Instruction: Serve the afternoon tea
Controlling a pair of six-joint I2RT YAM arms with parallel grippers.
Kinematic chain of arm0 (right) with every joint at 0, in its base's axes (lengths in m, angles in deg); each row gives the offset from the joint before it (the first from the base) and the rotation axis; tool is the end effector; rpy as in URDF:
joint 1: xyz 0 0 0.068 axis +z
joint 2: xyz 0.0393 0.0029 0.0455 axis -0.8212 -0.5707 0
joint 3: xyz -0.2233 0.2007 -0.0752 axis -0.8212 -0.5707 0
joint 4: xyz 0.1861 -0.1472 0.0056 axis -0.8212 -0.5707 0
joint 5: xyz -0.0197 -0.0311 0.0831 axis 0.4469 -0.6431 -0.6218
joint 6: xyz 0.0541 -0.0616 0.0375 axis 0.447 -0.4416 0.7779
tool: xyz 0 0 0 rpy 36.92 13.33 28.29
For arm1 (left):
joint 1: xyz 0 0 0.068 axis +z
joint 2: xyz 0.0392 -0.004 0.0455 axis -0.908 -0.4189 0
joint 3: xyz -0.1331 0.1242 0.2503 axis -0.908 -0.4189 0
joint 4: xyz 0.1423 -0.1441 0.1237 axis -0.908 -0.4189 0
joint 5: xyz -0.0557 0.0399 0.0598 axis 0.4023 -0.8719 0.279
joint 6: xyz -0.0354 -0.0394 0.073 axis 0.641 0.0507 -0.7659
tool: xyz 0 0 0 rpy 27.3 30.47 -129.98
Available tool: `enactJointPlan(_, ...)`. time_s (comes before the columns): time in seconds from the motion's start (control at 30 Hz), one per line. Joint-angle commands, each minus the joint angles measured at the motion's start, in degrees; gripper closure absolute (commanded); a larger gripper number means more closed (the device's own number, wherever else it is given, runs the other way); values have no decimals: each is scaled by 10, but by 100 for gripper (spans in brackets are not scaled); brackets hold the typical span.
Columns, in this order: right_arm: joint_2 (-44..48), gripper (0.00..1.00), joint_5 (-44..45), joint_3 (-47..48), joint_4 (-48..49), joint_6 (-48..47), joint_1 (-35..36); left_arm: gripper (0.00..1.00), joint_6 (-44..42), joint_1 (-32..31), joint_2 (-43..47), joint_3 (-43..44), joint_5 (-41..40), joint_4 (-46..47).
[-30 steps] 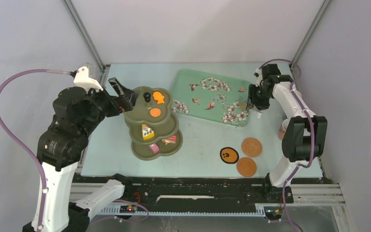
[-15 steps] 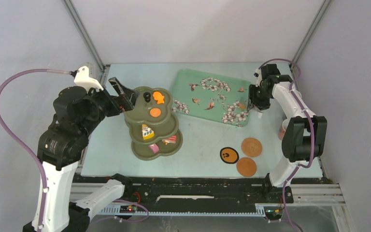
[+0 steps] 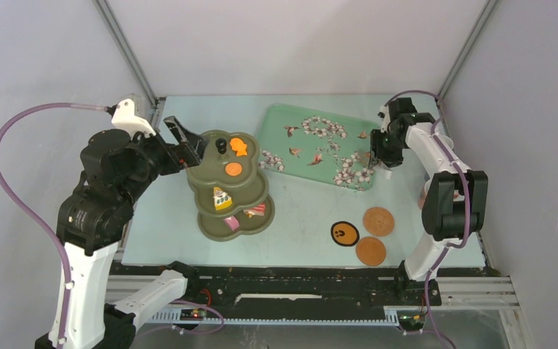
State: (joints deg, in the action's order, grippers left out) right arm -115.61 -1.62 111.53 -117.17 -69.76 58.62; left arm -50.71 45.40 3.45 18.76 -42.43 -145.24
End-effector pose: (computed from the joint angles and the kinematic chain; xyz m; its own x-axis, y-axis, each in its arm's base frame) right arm 0.3575 0.0329 0.2548 -0.9425 0.0638 -0.3281 0.0057 0.9845 0.1753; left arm 0.1098 -0.0316 0.4951 -0.3581 -0.3525 -0.8646 0.1025 0.9055 -0.4117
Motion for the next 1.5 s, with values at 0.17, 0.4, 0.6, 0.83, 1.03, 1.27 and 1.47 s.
enactJointPlan(0.17, -12, 51, 34, 10, 8, -13, 22, 2, -17, 7, -1, 22, 9, 6)
enactJointPlan(0.4, -30, 52, 66, 26, -1, -16, 40, 2, -22, 8, -2, 24, 9, 4)
enactJointPlan(0.6, -30, 62, 80, 34, -7, -16, 48, 2, -24, 10, -2, 27, 9, 3)
enactJointPlan(0.83, 3, 87, 8, 37, -1, 12, 23, 2, -23, 11, -4, 30, 10, 3)
enactJointPlan(1.03, 32, 100, -106, 6, 32, 41, -26, 2, -19, 12, 0, 30, 12, 5)
enactJointPlan(1.27, 96, 100, -280, -55, 88, 73, -46, 2, -9, 11, 13, 25, 8, 4)
enactJointPlan(1.47, 226, 100, -358, -111, 181, 135, 27, 2, 13, 12, 28, 9, -1, 17)
